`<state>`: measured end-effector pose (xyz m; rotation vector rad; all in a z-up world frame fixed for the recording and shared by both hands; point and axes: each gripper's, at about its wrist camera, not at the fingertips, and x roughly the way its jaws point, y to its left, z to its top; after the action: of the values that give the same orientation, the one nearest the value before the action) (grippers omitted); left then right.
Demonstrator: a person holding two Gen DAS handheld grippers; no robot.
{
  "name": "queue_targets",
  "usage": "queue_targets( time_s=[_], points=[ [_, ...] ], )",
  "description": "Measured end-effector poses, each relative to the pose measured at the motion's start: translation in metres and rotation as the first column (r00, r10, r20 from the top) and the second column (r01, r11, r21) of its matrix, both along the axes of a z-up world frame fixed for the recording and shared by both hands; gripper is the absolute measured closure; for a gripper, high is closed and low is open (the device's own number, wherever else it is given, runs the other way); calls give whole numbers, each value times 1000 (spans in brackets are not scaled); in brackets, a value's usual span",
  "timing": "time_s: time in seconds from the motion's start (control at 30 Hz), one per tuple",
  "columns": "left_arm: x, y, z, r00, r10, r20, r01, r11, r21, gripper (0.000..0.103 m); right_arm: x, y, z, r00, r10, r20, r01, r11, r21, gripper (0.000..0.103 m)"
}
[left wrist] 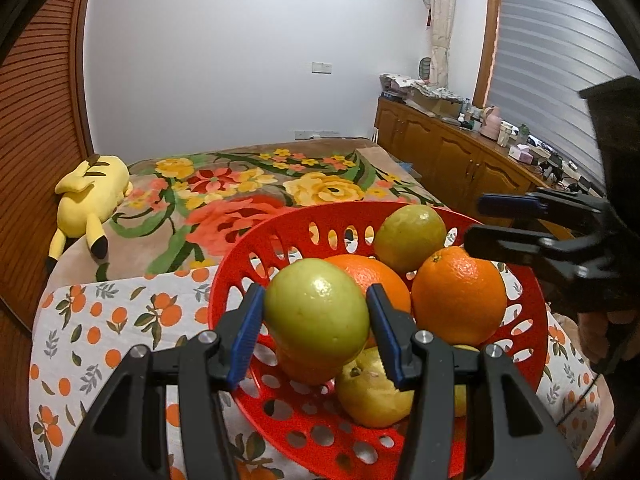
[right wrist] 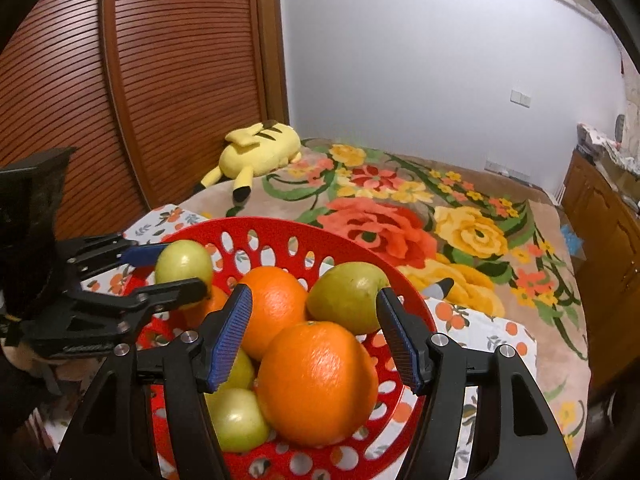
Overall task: Organize fruits
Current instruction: 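Open the left tool to drop the yellow-green citrus into the basket, then move both tools down toward the loose orange and tangerine beside the basket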
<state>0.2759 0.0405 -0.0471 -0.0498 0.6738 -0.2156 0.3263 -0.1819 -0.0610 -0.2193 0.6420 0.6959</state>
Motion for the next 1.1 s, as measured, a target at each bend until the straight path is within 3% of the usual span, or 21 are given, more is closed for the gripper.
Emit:
queue_targets(
  time_s=[0.3,0.47,0.77,1.1],
  points=[
    [6,3,0,999,21,-25,-21,1000,-15,52,-34,-10,7,1000,12,16,-13,1000,20,37],
    [-7,1,10,1000,17,4,-17,1000,-21,45,-56,-15,6,1000,12,17,-13,999,31,36],
    [-54,0,28,999,10,38,-9,1000,-24,44,-96,-22,-4,1000,-22,9,21,998,55,37],
    [-105,-4,20,999,0,37,1,1000,-26,41,-141,-35,-32,996,-81,-22,82,994,70,36]
  ],
)
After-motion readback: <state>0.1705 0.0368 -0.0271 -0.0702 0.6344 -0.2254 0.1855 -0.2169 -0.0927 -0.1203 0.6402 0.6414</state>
